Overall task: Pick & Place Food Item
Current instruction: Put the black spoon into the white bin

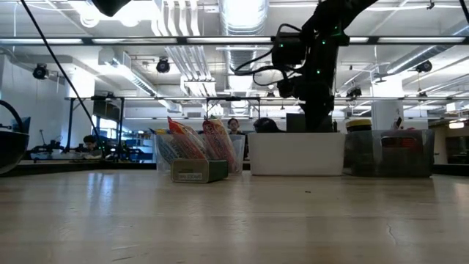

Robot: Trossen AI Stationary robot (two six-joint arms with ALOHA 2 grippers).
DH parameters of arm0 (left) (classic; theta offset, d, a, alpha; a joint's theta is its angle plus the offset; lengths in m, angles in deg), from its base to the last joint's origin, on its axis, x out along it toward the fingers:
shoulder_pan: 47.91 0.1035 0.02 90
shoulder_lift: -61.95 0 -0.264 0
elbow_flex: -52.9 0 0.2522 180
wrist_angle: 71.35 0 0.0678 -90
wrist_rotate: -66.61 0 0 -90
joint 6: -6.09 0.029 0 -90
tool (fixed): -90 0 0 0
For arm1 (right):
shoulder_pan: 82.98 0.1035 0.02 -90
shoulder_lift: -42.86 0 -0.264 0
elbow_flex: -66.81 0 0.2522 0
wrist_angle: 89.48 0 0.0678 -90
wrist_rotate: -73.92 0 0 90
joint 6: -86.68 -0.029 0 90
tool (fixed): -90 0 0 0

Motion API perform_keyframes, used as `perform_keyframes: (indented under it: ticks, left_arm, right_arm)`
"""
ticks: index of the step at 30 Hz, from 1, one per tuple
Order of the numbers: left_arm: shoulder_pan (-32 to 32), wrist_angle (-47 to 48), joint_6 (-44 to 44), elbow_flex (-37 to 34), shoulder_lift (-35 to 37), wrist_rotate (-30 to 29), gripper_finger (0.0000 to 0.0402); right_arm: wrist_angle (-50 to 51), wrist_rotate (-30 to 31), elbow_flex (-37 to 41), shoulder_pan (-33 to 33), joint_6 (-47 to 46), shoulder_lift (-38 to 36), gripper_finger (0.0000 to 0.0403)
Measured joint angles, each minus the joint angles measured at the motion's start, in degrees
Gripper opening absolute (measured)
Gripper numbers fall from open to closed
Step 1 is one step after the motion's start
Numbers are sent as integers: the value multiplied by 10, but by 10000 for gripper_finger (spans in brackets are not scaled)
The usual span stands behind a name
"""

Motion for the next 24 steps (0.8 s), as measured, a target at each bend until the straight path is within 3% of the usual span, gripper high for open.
perform_keyframes:
  ticks: [24]
  left_arm:
    - [0, 14, 1, 0, 0, -2, 148]
  right_arm:
    - [-18, -10, 46, -2, -4, 20, 8]
